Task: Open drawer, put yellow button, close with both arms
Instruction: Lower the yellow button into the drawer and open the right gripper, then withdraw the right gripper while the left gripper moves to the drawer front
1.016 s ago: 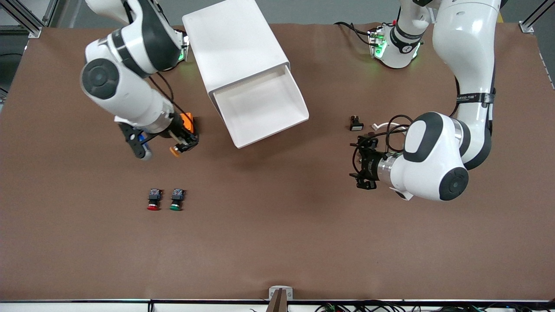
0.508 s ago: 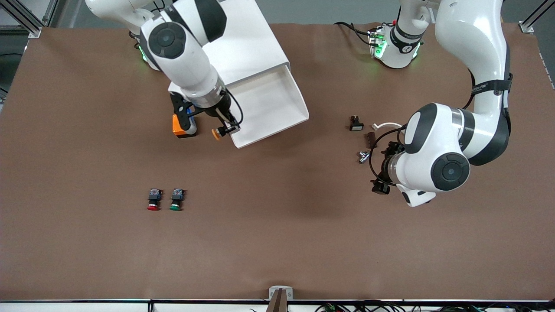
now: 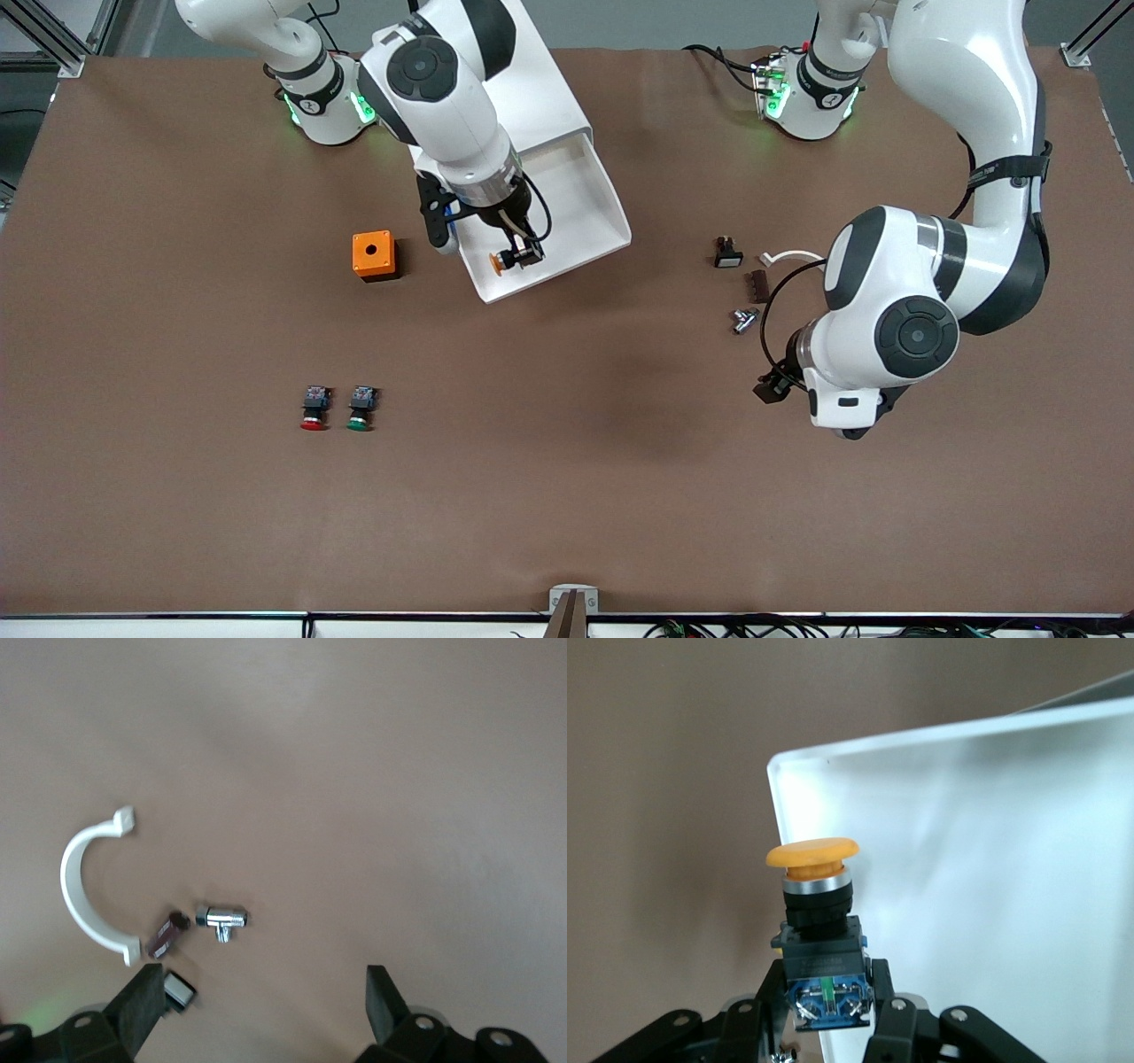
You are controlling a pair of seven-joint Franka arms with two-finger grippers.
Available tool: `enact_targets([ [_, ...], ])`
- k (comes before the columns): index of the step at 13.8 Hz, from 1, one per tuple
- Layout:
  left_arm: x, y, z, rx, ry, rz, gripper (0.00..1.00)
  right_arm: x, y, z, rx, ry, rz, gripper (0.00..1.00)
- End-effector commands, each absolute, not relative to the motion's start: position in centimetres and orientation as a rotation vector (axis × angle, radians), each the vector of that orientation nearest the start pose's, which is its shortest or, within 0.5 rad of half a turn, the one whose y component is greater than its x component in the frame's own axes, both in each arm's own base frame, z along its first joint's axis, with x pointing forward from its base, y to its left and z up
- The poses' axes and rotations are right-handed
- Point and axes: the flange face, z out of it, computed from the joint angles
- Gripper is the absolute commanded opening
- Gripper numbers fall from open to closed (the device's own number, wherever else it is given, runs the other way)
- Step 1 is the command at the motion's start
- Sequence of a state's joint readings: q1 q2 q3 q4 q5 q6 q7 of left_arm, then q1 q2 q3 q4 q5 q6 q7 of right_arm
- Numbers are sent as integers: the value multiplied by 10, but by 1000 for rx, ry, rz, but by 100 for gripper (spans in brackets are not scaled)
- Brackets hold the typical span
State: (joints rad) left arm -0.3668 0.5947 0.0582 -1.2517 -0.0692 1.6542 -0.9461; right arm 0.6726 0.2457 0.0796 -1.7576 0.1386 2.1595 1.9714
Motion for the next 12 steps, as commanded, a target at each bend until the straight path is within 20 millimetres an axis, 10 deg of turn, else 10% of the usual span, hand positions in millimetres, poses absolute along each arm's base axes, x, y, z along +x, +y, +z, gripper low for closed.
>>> enact_targets([
  [1,660,-242,409,-2968,-736,226,100,462,458,428,-2321,1815,147,7],
  [3,656,-252,405,-2974,-700,239,100,457,465,422,-2325,1817,148,17],
  [6,651,-270,394,-3003,-545,235,100,462,461,421,-2309,1849,152,100],
  [12,638,-324,372,-3111,-269,231,100,522,402,479,-2428,1709,129,100],
])
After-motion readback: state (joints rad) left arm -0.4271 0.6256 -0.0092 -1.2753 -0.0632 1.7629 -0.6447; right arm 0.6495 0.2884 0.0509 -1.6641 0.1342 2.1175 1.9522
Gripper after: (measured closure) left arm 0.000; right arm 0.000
